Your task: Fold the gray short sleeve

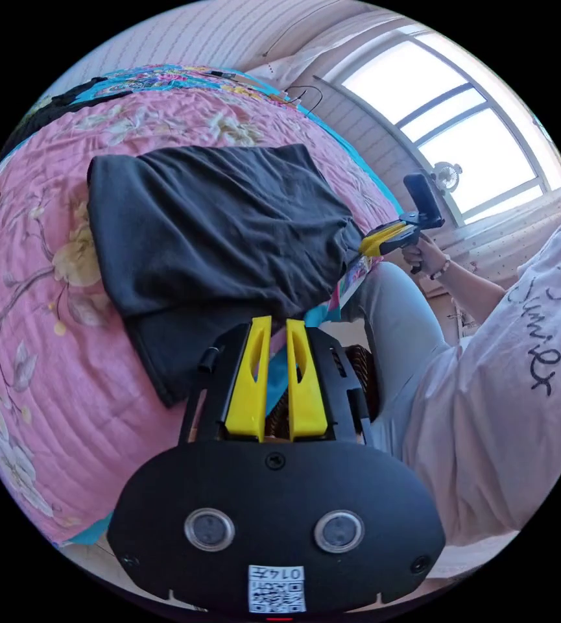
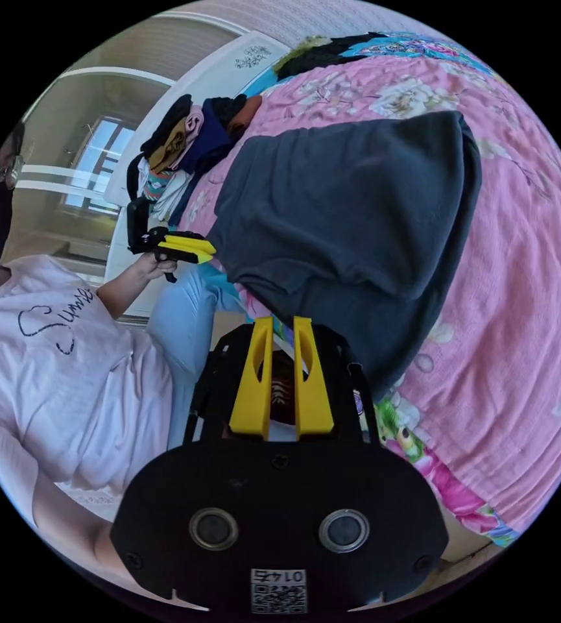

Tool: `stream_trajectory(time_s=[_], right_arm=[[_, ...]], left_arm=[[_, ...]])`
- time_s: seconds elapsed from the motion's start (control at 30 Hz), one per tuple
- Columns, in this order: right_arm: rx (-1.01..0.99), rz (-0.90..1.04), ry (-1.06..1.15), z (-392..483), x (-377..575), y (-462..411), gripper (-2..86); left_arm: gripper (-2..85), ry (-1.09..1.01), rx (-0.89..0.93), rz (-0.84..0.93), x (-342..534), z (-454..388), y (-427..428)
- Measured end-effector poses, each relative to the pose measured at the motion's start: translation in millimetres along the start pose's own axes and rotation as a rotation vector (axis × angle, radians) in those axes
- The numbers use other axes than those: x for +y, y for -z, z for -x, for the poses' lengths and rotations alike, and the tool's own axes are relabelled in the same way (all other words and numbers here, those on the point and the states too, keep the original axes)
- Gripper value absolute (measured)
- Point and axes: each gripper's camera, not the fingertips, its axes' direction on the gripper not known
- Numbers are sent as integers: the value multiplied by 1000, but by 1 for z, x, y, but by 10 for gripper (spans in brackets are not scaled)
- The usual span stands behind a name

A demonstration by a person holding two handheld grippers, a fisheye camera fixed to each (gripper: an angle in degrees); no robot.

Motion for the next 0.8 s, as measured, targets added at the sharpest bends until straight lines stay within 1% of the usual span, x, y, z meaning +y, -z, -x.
stream_trajectory(time_s=[0.1, 0.13, 0.23, 0.27, 0.33, 0.4, 0.47, 0.5, 0.53, 0.57, 0.63, 0.73, 0.8], right_arm=[[35, -32, 3, 13, -6, 4, 18], [64, -72, 26, 21, -13, 8, 9], [252, -157, 74, 49, -53, 9, 1], [318, -175, 99, 61, -77, 3, -1], [361, -199, 151, 80, -114, -8, -2], [435, -187, 170, 93, -153, -23, -3], [593, -89, 133, 83, -200, -57, -3], [619, -52, 117, 75, -209, -70, -3], [623, 69, 80, 52, -222, -101, -3], [595, -45, 94, 50, -218, -99, -3], [596, -33, 93, 49, -216, -100, -4], [625, 55, 109, 58, -226, -92, -5], [631, 3, 117, 61, -231, -77, -5]], left_arm=[[50, 14, -12, -24, 12, -15, 2], [47, 7, -50, -49, 12, -23, 6], [19, -44, -157, -149, 0, -45, 8], [1, -68, -140, -169, -6, -59, -1], [-6, -119, -107, -199, -14, -88, -25], [-8, -182, -156, -193, -18, -120, -58], [-9, -198, -235, -147, -19, -142, -108], [-9, -190, -246, -121, -19, -143, -121], [-10, -181, -249, -49, -15, -142, -149], [-10, -213, -258, -129, -2, -146, -156], [-10, -231, -254, -147, 10, -151, -162], [-10, -241, -241, -82, 11, -169, -163], [-10, -296, -264, -95, 15, -187, -162]])
